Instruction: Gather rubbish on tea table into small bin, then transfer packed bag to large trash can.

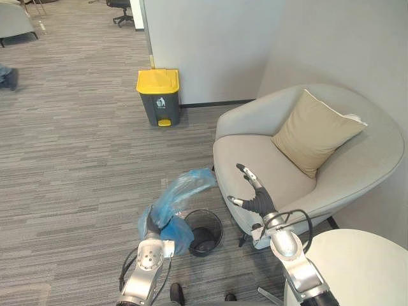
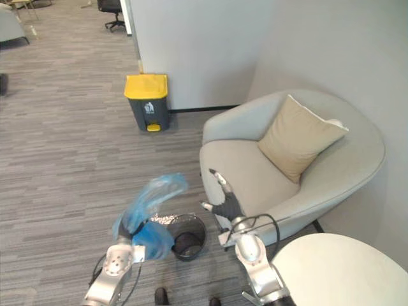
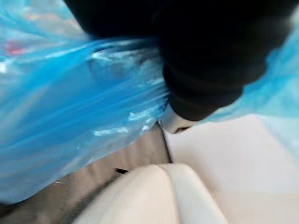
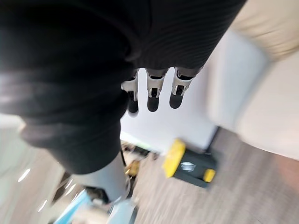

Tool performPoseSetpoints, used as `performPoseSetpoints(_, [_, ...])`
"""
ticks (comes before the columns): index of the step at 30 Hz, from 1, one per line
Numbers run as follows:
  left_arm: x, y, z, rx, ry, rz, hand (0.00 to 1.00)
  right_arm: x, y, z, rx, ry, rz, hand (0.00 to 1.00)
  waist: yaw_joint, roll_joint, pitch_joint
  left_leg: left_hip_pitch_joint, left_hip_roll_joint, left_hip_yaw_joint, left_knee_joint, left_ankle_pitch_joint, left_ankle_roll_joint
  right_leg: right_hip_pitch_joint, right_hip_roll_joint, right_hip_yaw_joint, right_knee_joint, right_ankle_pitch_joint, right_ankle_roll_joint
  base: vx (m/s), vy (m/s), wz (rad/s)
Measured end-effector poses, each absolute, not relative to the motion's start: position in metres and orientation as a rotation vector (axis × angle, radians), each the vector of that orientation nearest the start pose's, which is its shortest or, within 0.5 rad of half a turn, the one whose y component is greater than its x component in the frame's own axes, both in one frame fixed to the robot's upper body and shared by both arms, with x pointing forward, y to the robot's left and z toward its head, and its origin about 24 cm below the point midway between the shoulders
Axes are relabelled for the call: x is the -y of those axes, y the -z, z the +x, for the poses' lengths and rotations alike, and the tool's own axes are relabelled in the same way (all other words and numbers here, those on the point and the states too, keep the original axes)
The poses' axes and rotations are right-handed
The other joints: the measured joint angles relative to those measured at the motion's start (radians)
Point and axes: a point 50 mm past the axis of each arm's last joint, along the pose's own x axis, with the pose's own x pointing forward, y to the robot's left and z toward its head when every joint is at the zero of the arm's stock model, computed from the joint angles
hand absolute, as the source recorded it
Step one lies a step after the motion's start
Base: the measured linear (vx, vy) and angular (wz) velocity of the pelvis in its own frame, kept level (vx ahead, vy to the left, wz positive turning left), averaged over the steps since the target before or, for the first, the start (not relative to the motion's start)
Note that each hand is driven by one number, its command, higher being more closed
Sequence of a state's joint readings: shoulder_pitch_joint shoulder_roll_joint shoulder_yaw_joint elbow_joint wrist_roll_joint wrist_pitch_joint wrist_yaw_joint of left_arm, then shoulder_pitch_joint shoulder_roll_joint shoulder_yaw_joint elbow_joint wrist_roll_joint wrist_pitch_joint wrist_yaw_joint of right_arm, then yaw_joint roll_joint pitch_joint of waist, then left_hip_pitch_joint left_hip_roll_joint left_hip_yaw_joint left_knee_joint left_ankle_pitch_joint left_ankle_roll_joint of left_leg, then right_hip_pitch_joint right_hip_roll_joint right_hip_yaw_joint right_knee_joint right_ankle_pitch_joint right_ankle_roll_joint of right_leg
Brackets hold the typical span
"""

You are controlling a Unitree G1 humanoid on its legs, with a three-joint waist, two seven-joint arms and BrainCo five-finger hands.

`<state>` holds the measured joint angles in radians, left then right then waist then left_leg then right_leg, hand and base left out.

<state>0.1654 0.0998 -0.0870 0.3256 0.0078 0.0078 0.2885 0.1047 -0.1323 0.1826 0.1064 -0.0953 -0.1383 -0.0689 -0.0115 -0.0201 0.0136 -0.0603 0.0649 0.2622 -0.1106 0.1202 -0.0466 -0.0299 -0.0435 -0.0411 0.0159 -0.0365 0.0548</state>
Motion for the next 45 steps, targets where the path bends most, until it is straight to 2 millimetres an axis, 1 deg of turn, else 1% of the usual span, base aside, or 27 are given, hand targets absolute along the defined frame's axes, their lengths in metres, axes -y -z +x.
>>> performPoseSetpoints(3, [-0.189, 0.087, 0.167, -0.607, -0.283, 0.126, 1.00, 0.145, 0.033, 0.213, -0.253, -0.088, -0.155, 0.00, 0.005, 0.002, 0.021, 0.029, -0.005, -0.001, 0.000, -0.010, 0.000, 0.026, -0.006, -0.003, 0.008, -0.015, 0.002, 0.05, 0.009, 0.03])
performPoseSetpoints(4, [-0.191, 0.091, 0.163, -0.631, -0.301, 0.108, 1.00, 0.147, 0.040, 0.209, -0.293, -0.075, -0.132, 0.00, 0.007, 0.002, 0.025, 0.033, -0.006, -0.002, 0.000, -0.012, 0.002, 0.028, -0.007, -0.004, 0.015, -0.021, 0.003, 0.05, 0.013, 0.06])
performPoseSetpoints(6, [-0.195, 0.105, 0.151, -0.709, -0.335, 0.057, 1.00, 0.153, 0.068, 0.196, -0.437, -0.033, -0.102, 0.00, 0.013, 0.004, 0.026, 0.034, -0.010, -0.003, 0.000, -0.016, 0.004, 0.028, -0.011, -0.007, 0.021, -0.030, 0.005, 0.06, 0.012, 0.05])
performPoseSetpoints(7, [-0.196, 0.108, 0.147, -0.728, -0.345, 0.055, 1.00, 0.155, 0.075, 0.192, -0.476, -0.023, -0.094, 0.00, 0.015, 0.005, 0.026, 0.034, -0.011, -0.003, 0.000, -0.018, 0.004, 0.028, -0.012, -0.007, 0.022, -0.031, 0.006, 0.09, 0.012, 0.02])
performPoseSetpoints(10, [-0.199, 0.127, 0.126, -0.851, -0.360, 0.041, 1.00, 0.166, 0.110, 0.165, -0.690, 0.041, -0.068, 0.00, 0.019, 0.005, 0.027, 0.049, -0.018, -0.006, 0.000, -0.028, 0.003, 0.038, -0.018, -0.010, 0.035, -0.042, -0.001, 0.09, 0.007, 0.03])
performPoseSetpoints(11, [-0.200, 0.131, 0.121, -0.877, -0.366, 0.037, 1.00, 0.168, 0.116, 0.159, -0.729, 0.052, -0.064, 0.00, 0.020, 0.006, 0.027, 0.054, -0.019, -0.006, 0.000, -0.030, 0.003, 0.043, -0.020, -0.010, 0.035, -0.044, 0.000, 0.13, 0.005, 0.00])
performPoseSetpoints(13, [-0.199, 0.143, 0.104, -0.967, -0.382, 0.012, 1.00, 0.172, 0.130, 0.144, -0.828, 0.082, -0.059, 0.00, 0.020, 0.010, 0.034, 0.077, -0.023, -0.002, 0.000, -0.037, 0.008, 0.068, -0.023, -0.009, 0.034, -0.049, 0.003, 0.10, 0.002, -0.04])
performPoseSetpoints(16, [-0.198, 0.151, 0.090, -1.044, -0.410, -0.014, 1.00, 0.176, 0.139, 0.135, -0.890, 0.119, -0.033, 0.00, 0.021, 0.014, 0.036, 0.084, -0.024, 0.008, 0.000, -0.039, 0.006, 0.067, -0.024, -0.001, 0.040, -0.055, 0.004, 0.07, -0.001, -0.09])
performPoseSetpoints(19, [-0.198, 0.154, 0.087, -1.066, -0.433, -0.031, 1.00, 0.179, 0.142, 0.134, -0.915, 0.145, -0.028, 0.00, 0.024, 0.018, 0.043, 0.101, -0.021, 0.033, 0.000, -0.045, 0.005, 0.069, -0.024, 0.015, 0.053, -0.060, 0.004, 0.04, 0.002, -0.17])
performPoseSetpoints(23, [-0.194, 0.155, 0.090, -1.074, -0.415, -0.021, 1.00, 0.179, 0.139, 0.143, -0.897, 0.155, -0.030, 0.00, 0.027, 0.032, 0.058, 0.127, -0.020, 0.070, 0.000, -0.052, 0.005, 0.067, -0.023, 0.050, 0.071, -0.062, 0.004, -0.01, 0.015, -0.31])
performPoseSetpoints(25, [-0.191, 0.156, 0.093, -1.074, -0.413, -0.030, 1.00, 0.179, 0.138, 0.146, -0.889, 0.160, -0.034, 0.00, 0.030, 0.027, 0.071, 0.136, -0.019, 0.094, 0.000, -0.054, 0.007, 0.061, -0.023, 0.067, 0.088, -0.063, 0.006, -0.04, 0.023, -0.34])
performPoseSetpoints(27, [-0.191, 0.155, 0.098, -1.062, -0.408, -0.030, 1.00, 0.177, 0.136, 0.153, -0.872, 0.168, -0.037, 0.00, 0.033, 0.024, 0.077, 0.131, -0.020, 0.119, 0.001, -0.058, 0.012, 0.027, -0.023, 0.090, 0.115, -0.065, 0.009, -0.06, 0.023, -0.33])
performPoseSetpoints(30, [-0.196, 0.153, 0.102, -1.047, -0.412, -0.015, 1.00, 0.169, 0.133, 0.159, -0.857, 0.166, -0.022, 0.00, 0.040, 0.001, 0.102, 0.135, -0.023, 0.152, 0.006, -0.064, 0.011, -0.001, -0.027, 0.108, 0.161, -0.075, 0.016, -0.05, 0.015, -0.22])
performPoseSetpoints(32, [-0.202, 0.150, 0.108, -1.027, -0.416, -0.002, 1.00, 0.163, 0.132, 0.161, -0.843, 0.166, -0.003, 0.00, 0.040, -0.022, 0.119, 0.120, -0.022, 0.164, 0.037, -0.063, 0.035, -0.029, -0.048, 0.070, 0.233, -0.097, 0.015, -0.08, -0.016, 0.00])
performPoseSetpoints(33, [-0.204, 0.149, 0.111, -1.017, -0.430, -0.009, 1.00, 0.159, 0.131, 0.163, -0.839, 0.163, 0.003, 0.00, 0.043, -0.029, 0.124, 0.094, -0.019, 0.164, 0.067, -0.075, 0.053, -0.062, -0.067, 0.025, 0.318, -0.123, 0.002, -0.08, -0.087, 0.06])
performPoseSetpoints(34, [-0.205, 0.148, 0.114, -1.007, -0.441, -0.017, 1.00, 0.156, 0.131, 0.164, -0.836, 0.158, 0.004, 0.00, 0.048, -0.030, 0.128, 0.074, -0.014, 0.164, 0.109, -0.090, 0.067, -0.116, -0.101, -0.028, 0.494, -0.164, -0.025, -0.07, -0.134, 0.17])
performPoseSetpoints(35, [-0.204, 0.146, 0.117, -0.994, -0.436, -0.018, 1.00, 0.155, 0.130, 0.165, -0.832, 0.153, -0.003, 0.00, 0.046, -0.036, 0.124, 0.056, -0.005, 0.154, 0.148, -0.105, 0.066, -0.138, -0.122, -0.042, 0.629, -0.183, -0.030, -0.07, -0.133, 0.22])
performPoseSetpoints(36, [-0.202, 0.146, 0.119, -0.988, -0.432, -0.016, 1.00, 0.154, 0.130, 0.165, -0.830, 0.143, -0.020, 0.00, 0.049, -0.029, 0.124, 0.037, 0.007, 0.143, 0.183, -0.115, 0.063, -0.142, -0.135, -0.036, 0.725, -0.197, -0.016, -0.04, -0.179, 0.26])
performPoseSetpoints(37, [-0.203, 0.144, 0.121, -0.973, -0.433, -0.016, 1.00, 0.153, 0.128, 0.166, -0.821, 0.138, -0.021, 0.00, 0.053, -0.039, 0.113, 0.016, 0.015, 0.135, 0.208, -0.114, 0.061, -0.128, -0.151, -0.020, 0.775, -0.205, -0.002, -0.05, -0.178, 0.18])
performPoseSetpoints(38, [-0.204, 0.143, 0.120, -0.967, -0.437, -0.012, 1.00, 0.152, 0.127, 0.167, -0.814, 0.139, -0.018, 0.00, 0.059, -0.050, 0.106, -0.001, 0.017, 0.132, 0.228, -0.104, 0.050, -0.108, -0.165, -0.004, 0.786, -0.208, 0.006, -0.06, -0.262, 0.19])
performPoseSetpoints(39, [-0.207, 0.141, 0.121, -0.955, -0.453, -0.016, 1.00, 0.152, 0.126, 0.168, -0.806, 0.141, -0.018, 0.00, 0.066, -0.067, 0.096, -0.029, 0.020, 0.126, 0.265, -0.100, 0.043, -0.068, -0.191, 0.003, 0.760, -0.214, 0.014, -0.07, -0.292, 0.13])
performPoseSetpoints(40, [-0.208, 0.140, 0.124, -0.949, -0.462, -0.025, 1.00, 0.155, 0.124, 0.172, -0.796, 0.147, -0.028, 0.00, 0.074, -0.070, 0.092, -0.065, 0.049, 0.125, 0.318, -0.096, 0.040, -0.027, -0.163, -0.009, 0.656, -0.253, 0.053, -0.10, -0.289, 0.00])
performPoseSetpoints(41, [-0.203, 0.141, 0.124, -0.952, -0.458, -0.038, 1.00, 0.157, 0.124, 0.174, -0.793, 0.154, -0.035, 0.00, 0.081, -0.040, 0.085, -0.077, 0.074, 0.124, 0.320, -0.089, 0.031, -0.007, -0.129, -0.015, 0.591, -0.254, 0.054, -0.17, -0.219, -0.26])
performPoseSetpoints(42, [-0.197, 0.143, 0.121, -0.962, -0.455, -0.054, 1.00, 0.162, 0.122, 0.176, -0.785, 0.173, -0.045, 0.00, 0.095, -0.006, 0.074, -0.085, 0.107, 0.125, 0.302, -0.071, 0.019, 0.021, -0.085, -0.018, 0.490, -0.255, 0.053, -0.23, -0.173, -0.26])
performPoseSetpoints(43, [-0.190, 0.145, 0.118, -0.976, -0.441, -0.059, 1.00, 0.167, 0.120, 0.179, -0.773, 0.184, -0.060, 0.00, 0.097, 0.019, 0.068, -0.102, 0.123, 0.121, 0.281, -0.039, 0.007, 0.045, -0.059, -0.028, 0.405, -0.259, 0.047, -0.29, -0.191, -0.14])
performPoseSetpoints(44, [-0.184, 0.146, 0.119, -0.980, -0.421, -0.062, 1.00, 0.168, 0.118, 0.183, -0.758, 0.175, -0.071, 0.00, 0.095, 0.041, 0.064, -0.116, 0.131, 0.109, 0.263, -0.014, -0.002, 0.050, -0.047, -0.040, 0.365, -0.259, 0.047, -0.27, -0.173, 0.12])
performPoseSetpoints(45, [-0.175, 0.145, 0.122, -0.976, -0.394, -0.070, 1.00, 0.169, 0.116, 0.187, -0.748, 0.177, -0.076, 0.00, 0.093, 0.059, 0.066, -0.125, 0.133, 0.101, 0.228, 0.026, -0.004, 0.048, -0.041, -0.059, 0.338, -0.259, 0.042, -0.31, -0.144, 0.24])
